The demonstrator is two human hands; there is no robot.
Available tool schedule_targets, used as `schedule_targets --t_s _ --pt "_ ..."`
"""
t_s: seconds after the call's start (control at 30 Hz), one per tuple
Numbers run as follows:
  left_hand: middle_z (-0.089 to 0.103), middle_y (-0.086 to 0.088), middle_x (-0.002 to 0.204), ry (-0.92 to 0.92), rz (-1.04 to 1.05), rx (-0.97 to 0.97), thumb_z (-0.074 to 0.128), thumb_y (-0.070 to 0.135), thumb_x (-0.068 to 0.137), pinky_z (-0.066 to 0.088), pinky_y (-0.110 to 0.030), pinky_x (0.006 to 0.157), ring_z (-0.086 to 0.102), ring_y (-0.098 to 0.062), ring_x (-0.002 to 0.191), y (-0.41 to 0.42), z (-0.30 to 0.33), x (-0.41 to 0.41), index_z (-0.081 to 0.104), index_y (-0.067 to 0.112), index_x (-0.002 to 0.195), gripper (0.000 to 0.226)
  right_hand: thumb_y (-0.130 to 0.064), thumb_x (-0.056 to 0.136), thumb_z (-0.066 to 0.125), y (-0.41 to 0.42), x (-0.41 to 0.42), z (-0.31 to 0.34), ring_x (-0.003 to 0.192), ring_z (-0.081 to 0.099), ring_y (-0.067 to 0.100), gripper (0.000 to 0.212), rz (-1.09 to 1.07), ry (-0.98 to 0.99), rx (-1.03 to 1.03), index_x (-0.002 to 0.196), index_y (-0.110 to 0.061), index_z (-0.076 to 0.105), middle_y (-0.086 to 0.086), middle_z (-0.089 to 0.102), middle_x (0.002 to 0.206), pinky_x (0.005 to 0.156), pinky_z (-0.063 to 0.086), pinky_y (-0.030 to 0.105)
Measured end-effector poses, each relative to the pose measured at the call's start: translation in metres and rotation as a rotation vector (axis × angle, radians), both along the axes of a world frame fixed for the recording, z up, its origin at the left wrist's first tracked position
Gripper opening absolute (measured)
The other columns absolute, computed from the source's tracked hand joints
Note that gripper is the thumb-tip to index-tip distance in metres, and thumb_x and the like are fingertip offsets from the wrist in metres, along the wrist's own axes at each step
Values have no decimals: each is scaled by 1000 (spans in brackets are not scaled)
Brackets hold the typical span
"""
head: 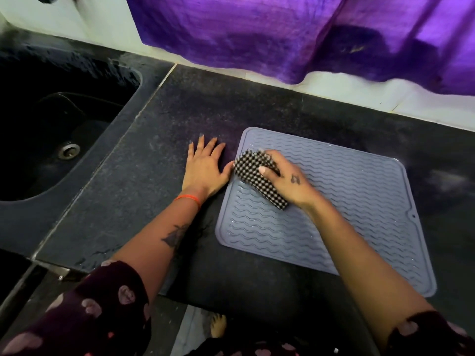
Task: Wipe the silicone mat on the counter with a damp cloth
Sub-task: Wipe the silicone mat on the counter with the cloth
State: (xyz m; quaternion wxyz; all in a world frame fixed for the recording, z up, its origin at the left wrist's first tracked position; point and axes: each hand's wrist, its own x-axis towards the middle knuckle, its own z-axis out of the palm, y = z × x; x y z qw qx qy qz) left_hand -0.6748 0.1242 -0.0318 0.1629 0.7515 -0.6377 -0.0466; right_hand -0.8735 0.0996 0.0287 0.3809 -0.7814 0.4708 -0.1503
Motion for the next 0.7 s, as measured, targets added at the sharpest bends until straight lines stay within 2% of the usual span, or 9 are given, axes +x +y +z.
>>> schedule_targets --t_s 0.1,0.17,0.27,0.37,0.5,0.6,0.63,0.7 --pt "29 -8 152 4 -2 -12 29 54 85 -1 -44 117 7 -30 144 0 0 -1 36 16 142 69 -54 86 51 7 11 -19 115 45 24 56 59 283 -257 134 -25 42 5 51 125 93 37 36" --pt "29 -9 152 6 -8 -15 35 50 88 -1 -45 117 7 -30 144 1 0 0 35 15 142 65 -60 81 53 15 18 -27 115 40 23 66 55 368 -346 134 -22 41 5 46 126 92 36 35" --pt "30 -9 151 16 -12 -20 33 54 87 -1 -45 117 7 -30 144 1 0 1 36 15 141 67 -47 83 59 18 19 -27 110 45 22 56 24 314 -439 130 -19 47 4 54 119 90 36 32" --pt "31 -9 151 15 -9 -36 37 55 92 0 -45 117 8 -30 144 -1 -1 1 38 15 140 63 -39 83 63 28 15 -25 109 47 21 50 114 267 -443 128 -20 52 1 57 117 90 35 31" --pt "32 -8 151 17 -7 -52 40 54 92 0 -45 117 7 -29 144 0 -1 0 39 15 140 63 -39 79 68 28 6 -19 107 50 19 51 211 201 -229 125 -23 55 0 59 115 91 41 35" --pt "30 -9 151 26 -24 -33 34 56 89 0 -46 117 6 -30 144 0 -1 1 37 14 141 67 -39 78 70 21 8 -20 106 53 20 51 9 48 -261 124 -21 55 3 62 115 94 41 34" --pt "30 -9 152 28 -25 -33 33 55 89 0 -46 117 6 -30 144 0 -1 2 37 14 141 67 -38 80 68 20 10 -23 108 52 21 52 -57 69 -300 126 -19 53 4 60 118 94 39 31" --pt "29 -9 152 32 -23 -38 36 54 92 0 -46 117 6 -30 144 1 -1 1 37 14 141 64 -40 84 63 25 19 -29 111 48 24 52 -54 243 -386 129 -19 49 5 56 121 92 36 32"
